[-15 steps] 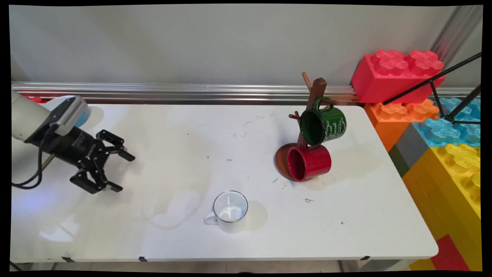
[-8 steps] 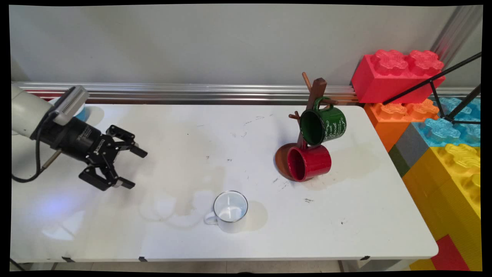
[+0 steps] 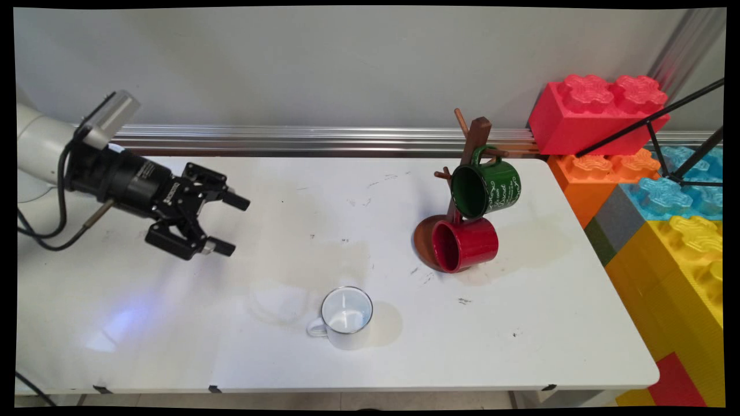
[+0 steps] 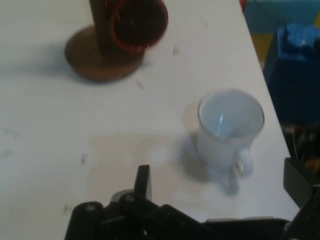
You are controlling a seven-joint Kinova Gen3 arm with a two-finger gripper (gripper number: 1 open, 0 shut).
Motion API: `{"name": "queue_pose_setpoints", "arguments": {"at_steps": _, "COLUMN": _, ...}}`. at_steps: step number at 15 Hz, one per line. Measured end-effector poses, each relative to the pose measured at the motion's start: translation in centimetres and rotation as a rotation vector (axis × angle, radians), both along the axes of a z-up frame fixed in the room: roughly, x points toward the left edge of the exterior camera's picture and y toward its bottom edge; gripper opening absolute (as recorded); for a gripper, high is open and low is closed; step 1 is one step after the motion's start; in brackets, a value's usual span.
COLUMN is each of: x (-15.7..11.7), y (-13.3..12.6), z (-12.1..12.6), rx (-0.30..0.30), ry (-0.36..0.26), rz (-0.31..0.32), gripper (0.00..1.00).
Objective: Pick up the green mug from the rack
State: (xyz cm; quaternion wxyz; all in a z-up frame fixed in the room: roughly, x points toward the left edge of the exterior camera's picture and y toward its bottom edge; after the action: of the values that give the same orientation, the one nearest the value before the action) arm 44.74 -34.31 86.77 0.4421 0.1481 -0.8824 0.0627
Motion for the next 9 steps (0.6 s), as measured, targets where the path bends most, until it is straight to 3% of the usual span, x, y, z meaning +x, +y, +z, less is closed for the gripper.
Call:
{"name": "queue_pose_setpoints", "arguments": {"at_steps": 4, "x": -1.6, "y": -0.6, "z": 1.0, "rx": -0.015, "ry": 0.050, "rz": 0.018, "gripper": 1.00}}
{"name": "queue_pose_setpoints", "arguments": {"at_steps": 9, "x": -3.6, "y": -1.0, "z": 2.4, "rx": -0.030, "ry": 0.068, "rz": 0.066, "gripper": 1.00}}
